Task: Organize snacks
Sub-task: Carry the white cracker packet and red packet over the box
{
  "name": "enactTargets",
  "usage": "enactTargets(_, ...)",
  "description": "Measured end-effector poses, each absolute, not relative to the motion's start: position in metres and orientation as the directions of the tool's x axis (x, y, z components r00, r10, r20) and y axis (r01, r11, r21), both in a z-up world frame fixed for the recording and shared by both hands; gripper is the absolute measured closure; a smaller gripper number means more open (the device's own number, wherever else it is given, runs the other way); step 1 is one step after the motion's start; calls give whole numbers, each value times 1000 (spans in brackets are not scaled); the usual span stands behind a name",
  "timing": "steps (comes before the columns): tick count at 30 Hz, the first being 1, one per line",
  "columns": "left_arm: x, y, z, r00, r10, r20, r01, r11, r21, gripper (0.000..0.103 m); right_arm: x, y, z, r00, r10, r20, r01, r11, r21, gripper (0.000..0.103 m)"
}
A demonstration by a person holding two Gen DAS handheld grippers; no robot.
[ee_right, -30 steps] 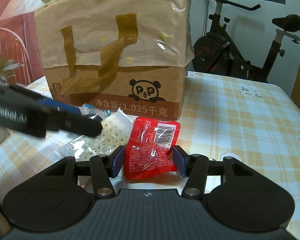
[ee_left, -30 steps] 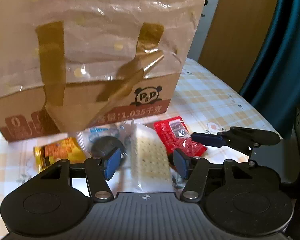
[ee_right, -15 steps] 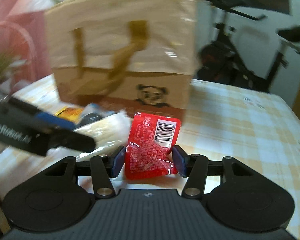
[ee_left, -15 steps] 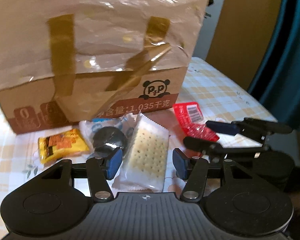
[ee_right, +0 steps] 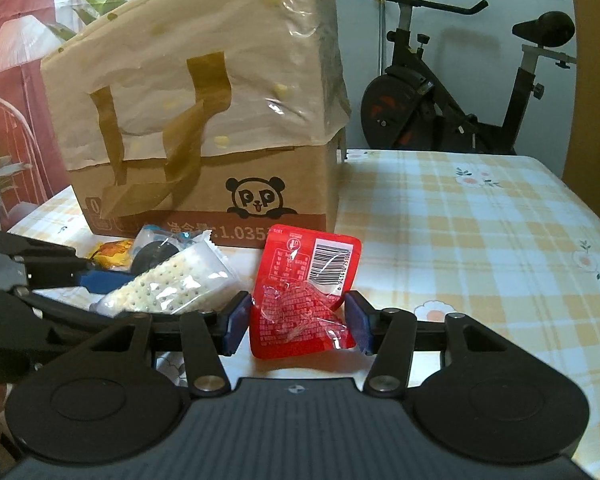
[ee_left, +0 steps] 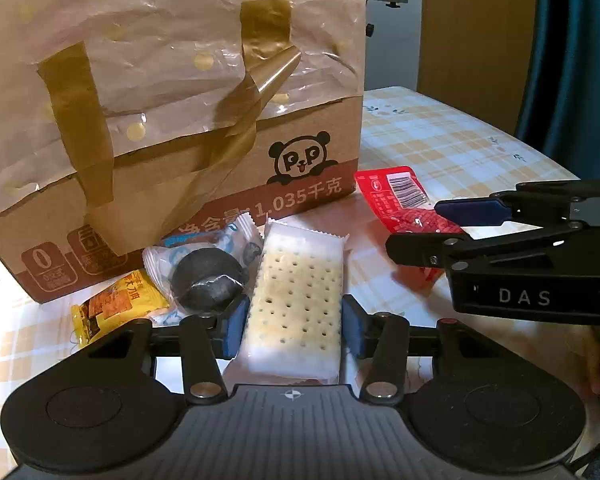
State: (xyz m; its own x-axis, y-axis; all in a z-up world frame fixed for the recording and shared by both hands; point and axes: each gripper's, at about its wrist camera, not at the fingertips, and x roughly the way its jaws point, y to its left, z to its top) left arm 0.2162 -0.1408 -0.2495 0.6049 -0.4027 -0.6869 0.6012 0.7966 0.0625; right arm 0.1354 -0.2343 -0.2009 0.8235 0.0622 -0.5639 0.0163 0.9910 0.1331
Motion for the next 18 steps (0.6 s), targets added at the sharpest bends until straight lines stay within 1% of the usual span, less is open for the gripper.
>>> enactTargets(4,210,-130,-246,626,-406,-666,566,824,30,53,135,-233,-201,824,66,-563,11,991,131,49)
enactTargets(9,199,-104,-231,621,-478,-622,538,836,-105,53,134,-233,-201,824,70,-563,5,991,131,49)
enactTargets(18,190,-88,-209,660,-504,-557,515,844,-152,53,132,-229,-200,831,74,-551,-15,994,110,49)
